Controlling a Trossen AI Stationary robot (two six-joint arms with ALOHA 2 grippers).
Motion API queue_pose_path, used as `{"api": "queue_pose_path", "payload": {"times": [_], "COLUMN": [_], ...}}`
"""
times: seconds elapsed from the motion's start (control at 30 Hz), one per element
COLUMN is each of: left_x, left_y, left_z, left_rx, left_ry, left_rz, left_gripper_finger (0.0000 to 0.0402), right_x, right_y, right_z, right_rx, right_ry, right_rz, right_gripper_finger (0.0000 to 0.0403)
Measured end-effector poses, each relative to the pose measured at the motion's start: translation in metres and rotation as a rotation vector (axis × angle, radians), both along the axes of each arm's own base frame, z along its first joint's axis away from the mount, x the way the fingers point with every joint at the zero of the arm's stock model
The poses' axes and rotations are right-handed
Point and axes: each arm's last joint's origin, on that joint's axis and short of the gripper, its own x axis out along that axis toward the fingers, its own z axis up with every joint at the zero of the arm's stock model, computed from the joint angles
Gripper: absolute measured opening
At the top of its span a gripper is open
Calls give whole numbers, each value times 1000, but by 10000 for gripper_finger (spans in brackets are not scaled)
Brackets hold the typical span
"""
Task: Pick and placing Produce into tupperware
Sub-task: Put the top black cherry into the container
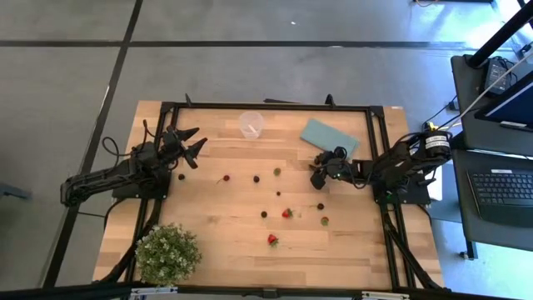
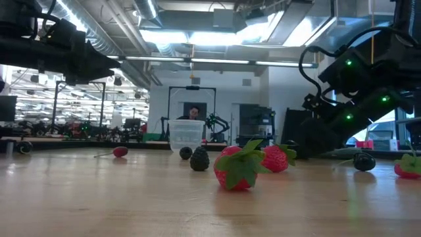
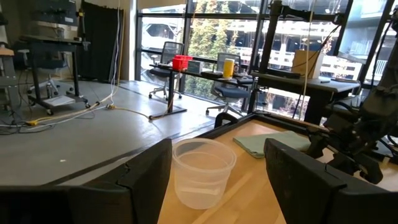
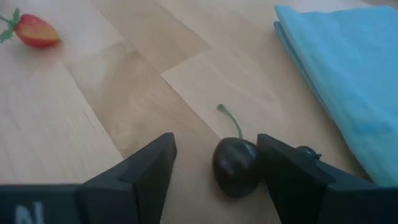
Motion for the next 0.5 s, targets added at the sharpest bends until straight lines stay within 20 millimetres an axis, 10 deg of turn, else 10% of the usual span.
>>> {"api": "queue_pose_path", "payload": {"times": [0.5], "left_x": [0], "left_y": [0], "left_z": [0], "left_rx": [0], "left_ry": [0], "left_rz": [0], "left_gripper_finger": [247], "right_x": [-1], "right_y": [1], "right_z": [-1], "right_rx": [18], "right_ry": [4], "right_rz": [9], "right_gripper_finger": [109]}}
